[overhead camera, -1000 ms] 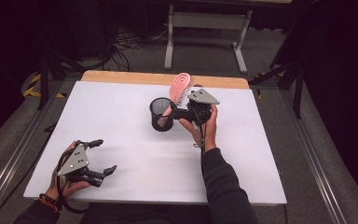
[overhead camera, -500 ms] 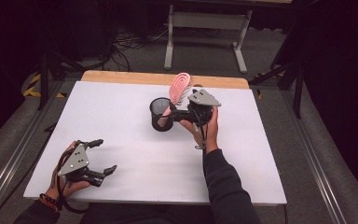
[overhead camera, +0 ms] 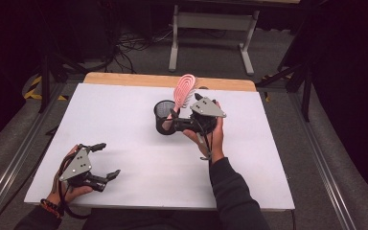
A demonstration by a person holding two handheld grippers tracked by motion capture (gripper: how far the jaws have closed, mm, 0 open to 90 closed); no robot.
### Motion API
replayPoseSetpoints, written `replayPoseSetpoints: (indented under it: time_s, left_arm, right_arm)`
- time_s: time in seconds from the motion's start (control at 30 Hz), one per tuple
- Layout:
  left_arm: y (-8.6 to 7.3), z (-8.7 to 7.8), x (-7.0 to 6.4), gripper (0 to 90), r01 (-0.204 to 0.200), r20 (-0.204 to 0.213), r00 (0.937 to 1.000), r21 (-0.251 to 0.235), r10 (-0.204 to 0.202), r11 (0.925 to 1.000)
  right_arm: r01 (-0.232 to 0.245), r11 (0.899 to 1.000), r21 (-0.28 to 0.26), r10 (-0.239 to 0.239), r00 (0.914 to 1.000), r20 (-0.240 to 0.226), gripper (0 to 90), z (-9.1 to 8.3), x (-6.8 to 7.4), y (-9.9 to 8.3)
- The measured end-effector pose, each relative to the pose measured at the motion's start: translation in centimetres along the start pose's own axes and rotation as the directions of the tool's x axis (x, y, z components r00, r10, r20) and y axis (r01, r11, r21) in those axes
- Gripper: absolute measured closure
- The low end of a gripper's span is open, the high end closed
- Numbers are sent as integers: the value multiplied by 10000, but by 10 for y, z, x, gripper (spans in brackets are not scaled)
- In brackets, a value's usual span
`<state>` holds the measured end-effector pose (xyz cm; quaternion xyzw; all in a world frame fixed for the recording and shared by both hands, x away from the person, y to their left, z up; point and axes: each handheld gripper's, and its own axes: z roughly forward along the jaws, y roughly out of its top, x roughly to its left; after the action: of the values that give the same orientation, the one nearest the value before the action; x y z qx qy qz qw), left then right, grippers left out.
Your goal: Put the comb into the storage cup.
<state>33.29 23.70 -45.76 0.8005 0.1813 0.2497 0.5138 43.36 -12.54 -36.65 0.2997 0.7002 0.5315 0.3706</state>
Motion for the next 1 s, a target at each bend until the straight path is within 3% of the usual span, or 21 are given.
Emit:
replayPoseSetpoints:
  time_s: [0.43,1.0]
  left_arm:
    - [0,-1,0,44,-24,-45,10000,34,24,10000]
    - [0,-2,0,43,-60,-41,10000,23,60,10000]
  right_arm:
    - [209,9991,-373,-221,9992,-327,61,-12,6,-5]
    - [466,9965,-700,-495,9980,-396,68,-26,9,-5]
